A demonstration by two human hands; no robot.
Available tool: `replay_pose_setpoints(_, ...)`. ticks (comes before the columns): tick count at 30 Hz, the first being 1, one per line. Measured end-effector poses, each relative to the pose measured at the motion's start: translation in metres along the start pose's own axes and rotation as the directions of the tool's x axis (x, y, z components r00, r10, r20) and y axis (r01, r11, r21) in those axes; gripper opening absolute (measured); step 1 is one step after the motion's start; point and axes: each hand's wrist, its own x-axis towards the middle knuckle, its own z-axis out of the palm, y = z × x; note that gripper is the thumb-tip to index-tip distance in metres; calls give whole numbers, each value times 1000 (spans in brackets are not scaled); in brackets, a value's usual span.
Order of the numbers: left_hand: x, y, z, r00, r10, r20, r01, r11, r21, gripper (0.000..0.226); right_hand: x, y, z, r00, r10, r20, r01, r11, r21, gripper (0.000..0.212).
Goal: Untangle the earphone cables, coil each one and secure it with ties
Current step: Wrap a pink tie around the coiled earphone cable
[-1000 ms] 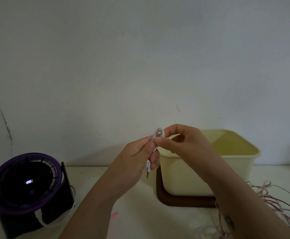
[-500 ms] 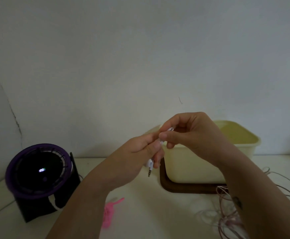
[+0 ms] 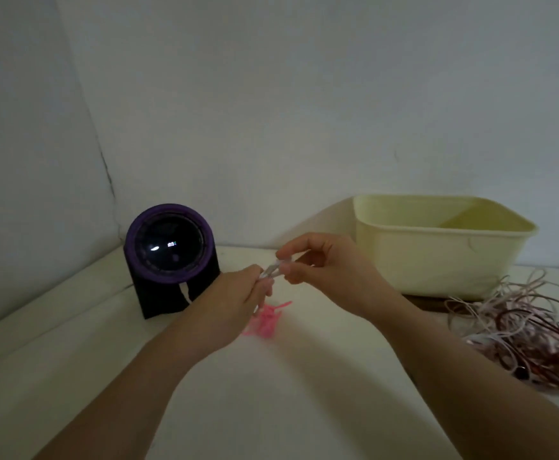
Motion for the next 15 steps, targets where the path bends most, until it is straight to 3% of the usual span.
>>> replay_pose_setpoints(2,-4,-22,11,987,-133,-86,119,981,-152,32,1,14,11,995,87,-53,-83,994,64,11)
replay_pose_setpoints(4,-5,-37,18,952,-278,-129,210,899,-385,34,6,34,20,974,193,-118,-182,978,102,12)
replay_pose_setpoints(7,-3,-45,25,927,-321,-194,218,882,-417,31,14,60,30,965,213,-154,-239,955,-175,18)
replay_pose_setpoints(9,-5,-46,32,941,-280,-190,185,896,-403,27,20,66,37,974,208,-85,-224,911,-346,27)
replay_pose_setpoints(12,-9,-48,43,971,-225,-79,166,876,-452,31,28,67,44,944,312,110,-234,864,-445,37)
replay_pose_setpoints(15,-12,-55,50,982,-184,-44,156,917,-367,31,30,64,48,895,355,271,-152,813,-563,29)
